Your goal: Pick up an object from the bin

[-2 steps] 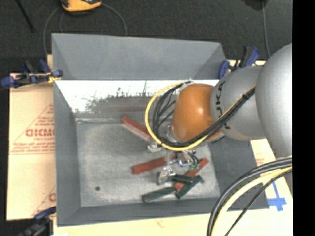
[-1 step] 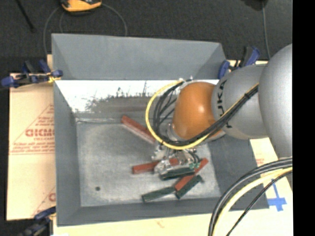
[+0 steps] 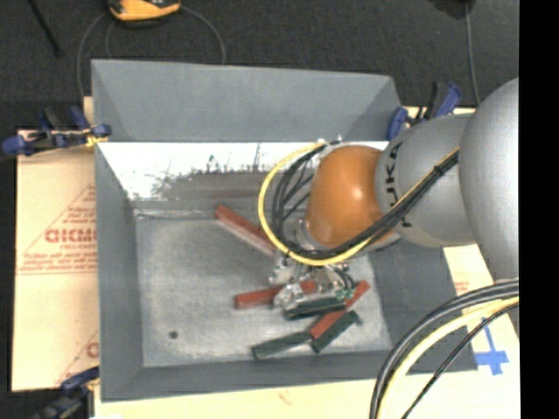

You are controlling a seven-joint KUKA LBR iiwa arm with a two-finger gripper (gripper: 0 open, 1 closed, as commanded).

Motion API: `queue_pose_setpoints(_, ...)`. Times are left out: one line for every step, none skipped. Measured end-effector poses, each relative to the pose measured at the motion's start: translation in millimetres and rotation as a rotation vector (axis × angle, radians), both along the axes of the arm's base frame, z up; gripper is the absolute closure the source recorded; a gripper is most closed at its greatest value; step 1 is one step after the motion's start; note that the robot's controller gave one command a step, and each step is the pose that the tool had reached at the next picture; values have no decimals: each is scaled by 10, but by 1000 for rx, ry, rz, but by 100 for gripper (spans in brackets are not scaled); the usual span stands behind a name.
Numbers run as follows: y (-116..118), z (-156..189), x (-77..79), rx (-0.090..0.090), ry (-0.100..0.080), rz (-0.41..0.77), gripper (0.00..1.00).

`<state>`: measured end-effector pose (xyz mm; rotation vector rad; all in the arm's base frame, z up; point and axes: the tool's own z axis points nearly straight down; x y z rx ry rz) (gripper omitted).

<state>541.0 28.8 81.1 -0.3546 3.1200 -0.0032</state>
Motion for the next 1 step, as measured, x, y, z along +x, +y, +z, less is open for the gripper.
queue_pose_setpoints(-2, 32, -16, 0, 2, 0, 100)
